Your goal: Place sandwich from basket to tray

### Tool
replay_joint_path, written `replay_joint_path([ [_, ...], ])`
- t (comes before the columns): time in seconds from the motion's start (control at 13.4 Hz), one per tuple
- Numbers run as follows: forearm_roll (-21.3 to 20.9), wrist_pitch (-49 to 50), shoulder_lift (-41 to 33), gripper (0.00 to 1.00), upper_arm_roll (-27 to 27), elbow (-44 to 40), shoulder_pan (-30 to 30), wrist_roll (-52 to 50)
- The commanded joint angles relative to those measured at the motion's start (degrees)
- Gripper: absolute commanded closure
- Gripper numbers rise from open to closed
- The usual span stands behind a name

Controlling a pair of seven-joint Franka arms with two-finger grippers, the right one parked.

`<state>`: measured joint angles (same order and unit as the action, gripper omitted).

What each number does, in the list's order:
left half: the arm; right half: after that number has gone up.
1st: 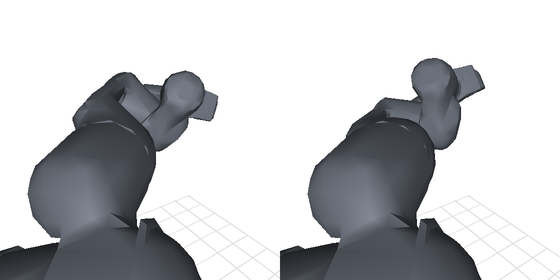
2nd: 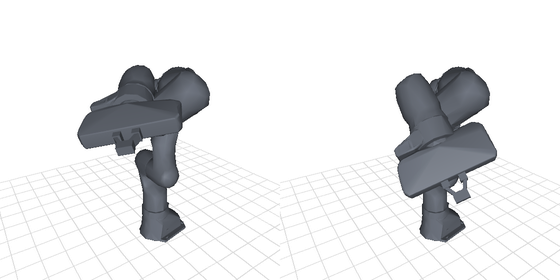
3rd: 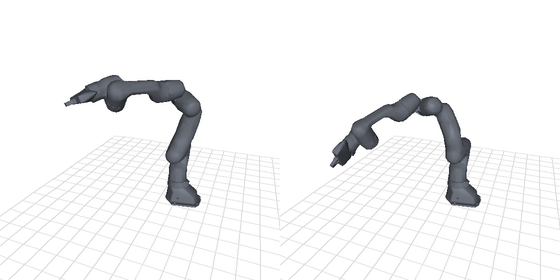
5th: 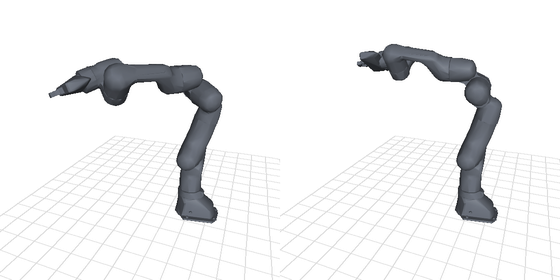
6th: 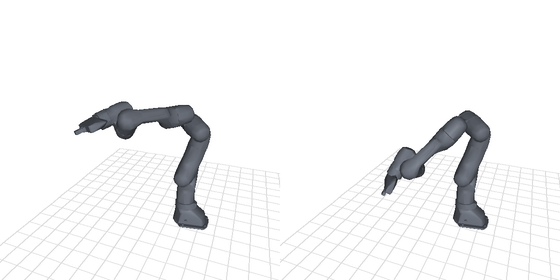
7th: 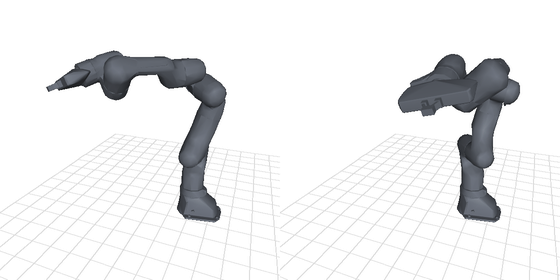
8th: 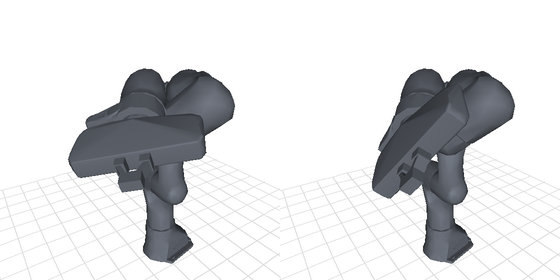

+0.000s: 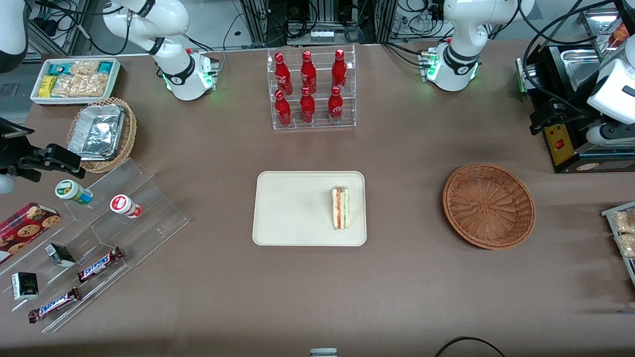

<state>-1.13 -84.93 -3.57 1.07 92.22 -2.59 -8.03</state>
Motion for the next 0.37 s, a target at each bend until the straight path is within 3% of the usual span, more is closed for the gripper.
replay_joint_path([
  [0.0,0.5,-0.6,-1.5,0.0,-0.3,1.1,-0.1,1.4],
  [0.3,0.4,-0.2,-1.5,0.0,0.0,1.0,-0.2,0.9],
])
